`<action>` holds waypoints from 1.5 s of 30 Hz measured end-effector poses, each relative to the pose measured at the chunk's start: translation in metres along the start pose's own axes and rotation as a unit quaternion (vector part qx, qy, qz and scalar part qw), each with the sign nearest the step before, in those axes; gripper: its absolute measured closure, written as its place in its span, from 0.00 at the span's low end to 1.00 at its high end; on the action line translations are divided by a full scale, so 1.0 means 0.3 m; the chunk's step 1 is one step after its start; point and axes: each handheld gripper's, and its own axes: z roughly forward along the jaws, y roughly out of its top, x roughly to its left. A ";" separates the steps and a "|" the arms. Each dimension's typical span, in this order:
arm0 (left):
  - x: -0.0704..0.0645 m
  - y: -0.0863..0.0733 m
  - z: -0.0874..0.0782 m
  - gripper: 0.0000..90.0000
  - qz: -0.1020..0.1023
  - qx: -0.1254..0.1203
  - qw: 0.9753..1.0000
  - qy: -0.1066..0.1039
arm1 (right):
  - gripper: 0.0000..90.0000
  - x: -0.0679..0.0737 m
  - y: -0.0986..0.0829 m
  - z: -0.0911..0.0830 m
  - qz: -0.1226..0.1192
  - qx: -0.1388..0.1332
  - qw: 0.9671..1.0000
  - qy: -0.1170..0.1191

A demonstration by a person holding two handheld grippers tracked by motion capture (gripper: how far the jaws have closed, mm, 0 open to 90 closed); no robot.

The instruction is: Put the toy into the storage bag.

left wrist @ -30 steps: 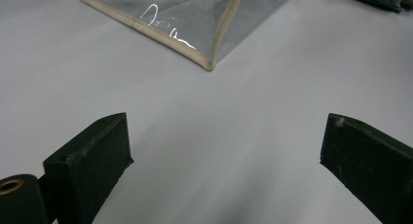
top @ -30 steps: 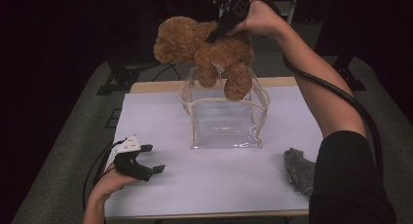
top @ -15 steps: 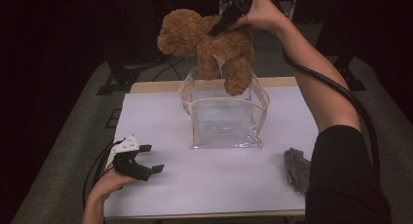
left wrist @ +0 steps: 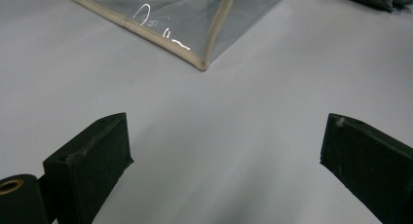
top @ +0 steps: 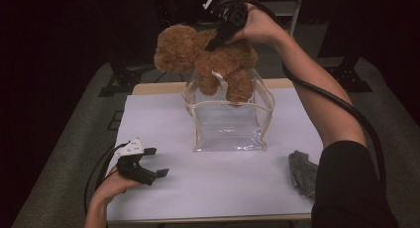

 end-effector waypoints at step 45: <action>-0.007 -0.001 0.004 0.04 0.003 0.004 1.000 -0.004 | 0.71 -0.070 -0.214 0.023 0.084 -0.014 0.996 -0.015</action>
